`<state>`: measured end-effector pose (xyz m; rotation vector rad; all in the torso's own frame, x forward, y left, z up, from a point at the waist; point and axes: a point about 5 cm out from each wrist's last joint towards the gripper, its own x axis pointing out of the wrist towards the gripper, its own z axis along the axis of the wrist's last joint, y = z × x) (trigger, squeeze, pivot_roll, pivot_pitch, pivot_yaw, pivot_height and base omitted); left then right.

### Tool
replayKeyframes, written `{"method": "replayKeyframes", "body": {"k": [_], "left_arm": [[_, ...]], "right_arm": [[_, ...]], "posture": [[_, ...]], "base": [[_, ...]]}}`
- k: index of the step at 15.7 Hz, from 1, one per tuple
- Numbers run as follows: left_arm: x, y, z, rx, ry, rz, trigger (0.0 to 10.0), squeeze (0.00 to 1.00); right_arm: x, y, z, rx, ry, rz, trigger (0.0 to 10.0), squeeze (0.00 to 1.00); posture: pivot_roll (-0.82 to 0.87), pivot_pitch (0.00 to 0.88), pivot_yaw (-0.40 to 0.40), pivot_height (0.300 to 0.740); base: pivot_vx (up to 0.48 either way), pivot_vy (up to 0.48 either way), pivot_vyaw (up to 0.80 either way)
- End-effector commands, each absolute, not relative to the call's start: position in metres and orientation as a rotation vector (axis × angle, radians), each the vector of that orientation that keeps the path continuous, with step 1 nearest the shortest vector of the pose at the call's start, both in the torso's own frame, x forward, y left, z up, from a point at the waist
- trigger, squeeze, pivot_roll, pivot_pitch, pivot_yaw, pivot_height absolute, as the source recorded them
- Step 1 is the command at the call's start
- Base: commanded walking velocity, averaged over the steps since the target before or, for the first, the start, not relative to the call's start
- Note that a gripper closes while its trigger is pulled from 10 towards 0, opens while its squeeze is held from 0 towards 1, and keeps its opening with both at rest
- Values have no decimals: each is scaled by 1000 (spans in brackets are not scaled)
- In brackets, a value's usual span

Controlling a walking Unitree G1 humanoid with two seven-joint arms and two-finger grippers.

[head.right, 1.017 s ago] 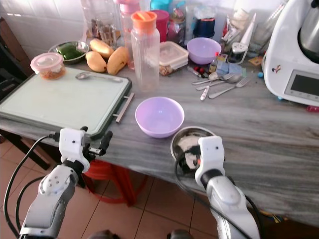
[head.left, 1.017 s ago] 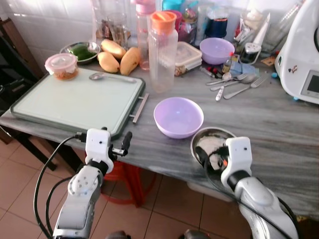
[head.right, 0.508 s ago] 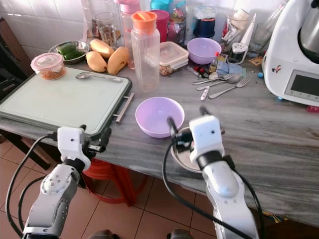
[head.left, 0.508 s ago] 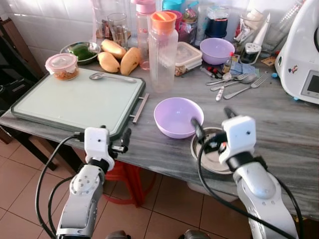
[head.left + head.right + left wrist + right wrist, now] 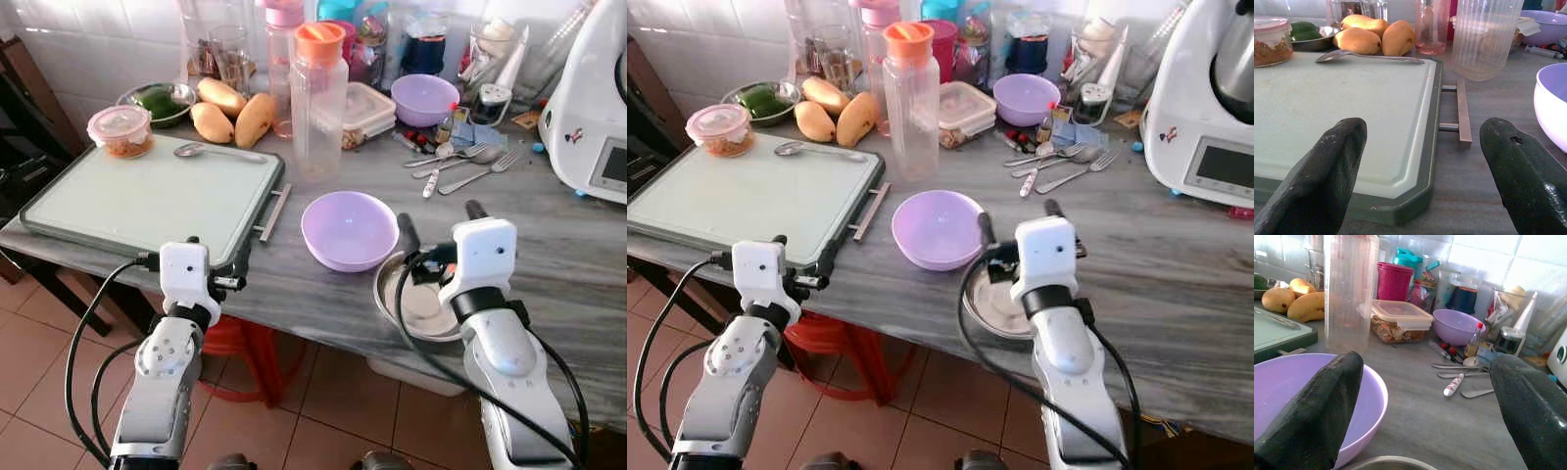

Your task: Setting the table

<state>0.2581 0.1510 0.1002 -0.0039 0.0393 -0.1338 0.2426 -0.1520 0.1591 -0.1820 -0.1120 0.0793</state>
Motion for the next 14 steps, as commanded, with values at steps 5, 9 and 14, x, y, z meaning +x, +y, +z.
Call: {"method": "replayKeyframes", "body": {"k": [5,9,14], "left_arm": [[257,152,101,-5,44,-122,10000,0],[259,151,102,-5,46,-121,10000,0],[260,150,102,-7,46,-119,10000,0]], "right_arm": [[245,-155,157,-160,-106,68,10000,0],[245,-152,156,-167,-112,85,10000,0],[244,-155,155,-164,-115,72,10000,0]], "posture": [[-54,0,26,740],[-59,0,24,740],[-59,0,23,740]], "base": [[-105,0,-564],[-316,0,-109],[-315,0,0]]}}
